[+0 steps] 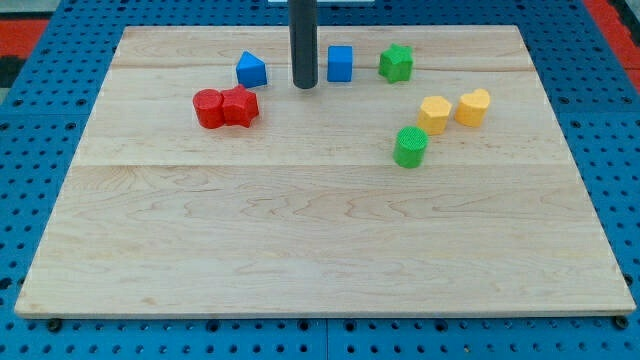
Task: Place the blue triangle in between the blue cube and the red star
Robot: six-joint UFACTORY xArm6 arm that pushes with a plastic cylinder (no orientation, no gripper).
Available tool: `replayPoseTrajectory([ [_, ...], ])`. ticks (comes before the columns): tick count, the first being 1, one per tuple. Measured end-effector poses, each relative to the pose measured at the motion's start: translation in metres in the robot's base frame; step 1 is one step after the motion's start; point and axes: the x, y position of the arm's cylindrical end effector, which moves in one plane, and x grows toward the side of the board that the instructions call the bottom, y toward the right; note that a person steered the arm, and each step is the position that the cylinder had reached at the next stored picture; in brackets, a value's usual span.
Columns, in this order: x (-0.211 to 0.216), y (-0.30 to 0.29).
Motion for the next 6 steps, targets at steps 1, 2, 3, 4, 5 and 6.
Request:
replayPoseTrajectory([
  [1, 0.006, 0.008],
  [2, 0.006, 0.017],
  [3, 0.011, 0.020],
  [4, 0.013, 0.001],
  [5, 0.010, -0.028],
  [6, 0.008, -0.070],
])
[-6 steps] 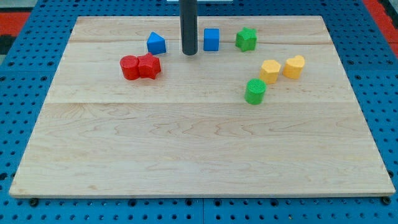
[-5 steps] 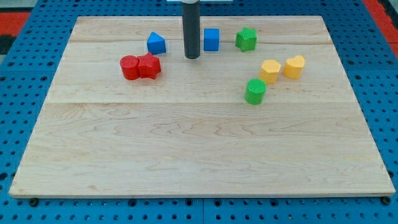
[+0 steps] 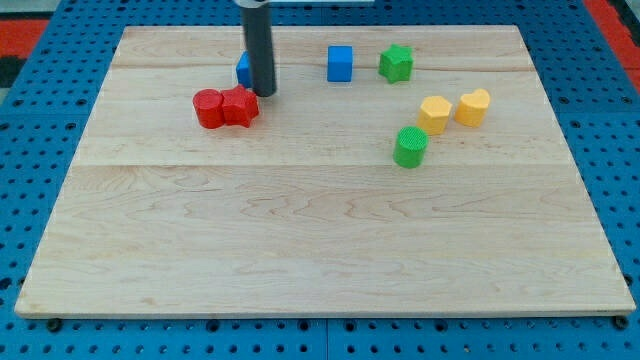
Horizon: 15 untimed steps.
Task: Place the blue triangle in between the blue cube and the red star
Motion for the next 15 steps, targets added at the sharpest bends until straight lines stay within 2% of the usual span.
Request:
replayPoseTrajectory([
  [2, -0.018, -0.066],
  [3, -0.034, -0.070],
  [5, -0.040, -0.059],
  [8, -0.018, -0.004],
  [10, -0.058, -0.017],
  [11, -0.062, -0.015],
  [15, -0.006, 0.016],
])
